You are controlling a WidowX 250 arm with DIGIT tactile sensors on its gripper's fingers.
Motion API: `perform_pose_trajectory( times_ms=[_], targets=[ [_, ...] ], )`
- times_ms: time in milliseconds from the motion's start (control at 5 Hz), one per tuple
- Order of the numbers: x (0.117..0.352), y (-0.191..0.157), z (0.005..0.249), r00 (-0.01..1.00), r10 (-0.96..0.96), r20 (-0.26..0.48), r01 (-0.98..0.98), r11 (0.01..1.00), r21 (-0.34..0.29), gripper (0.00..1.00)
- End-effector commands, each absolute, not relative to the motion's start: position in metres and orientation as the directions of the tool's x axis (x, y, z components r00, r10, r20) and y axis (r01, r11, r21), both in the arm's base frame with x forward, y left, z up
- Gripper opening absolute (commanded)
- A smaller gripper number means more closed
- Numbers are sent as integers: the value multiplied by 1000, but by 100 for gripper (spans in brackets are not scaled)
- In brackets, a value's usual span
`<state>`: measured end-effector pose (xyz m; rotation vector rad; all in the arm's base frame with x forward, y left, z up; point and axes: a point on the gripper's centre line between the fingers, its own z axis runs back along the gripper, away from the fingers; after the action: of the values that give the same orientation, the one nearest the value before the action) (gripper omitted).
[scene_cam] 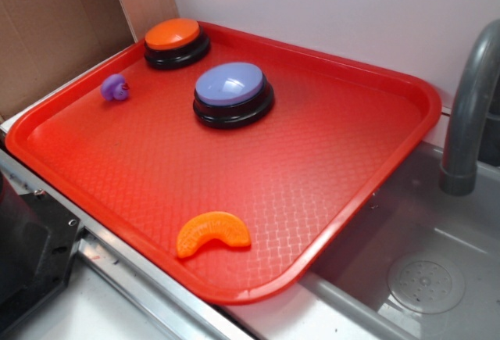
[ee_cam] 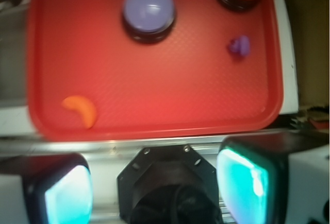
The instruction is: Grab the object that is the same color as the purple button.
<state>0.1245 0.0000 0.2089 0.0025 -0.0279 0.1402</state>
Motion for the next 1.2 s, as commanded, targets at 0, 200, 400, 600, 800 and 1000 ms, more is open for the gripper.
perform_pose_trajectory(
  times_ms=[0,200,400,600,800,1000],
  targets=[
    [147,50,162,881,446,160,-463,882,87,100],
    [152,81,140,799,558,227,-586,806,82,100],
    [164,102,115,711,644,282,-683,728,59,100],
    [170,125,92,637,708,305,-742,670,-5,100],
    [178,140,73,566,758,324,-796,605,-26,100],
    [187,146,63,539,775,329,-811,583,-46,100]
  ],
)
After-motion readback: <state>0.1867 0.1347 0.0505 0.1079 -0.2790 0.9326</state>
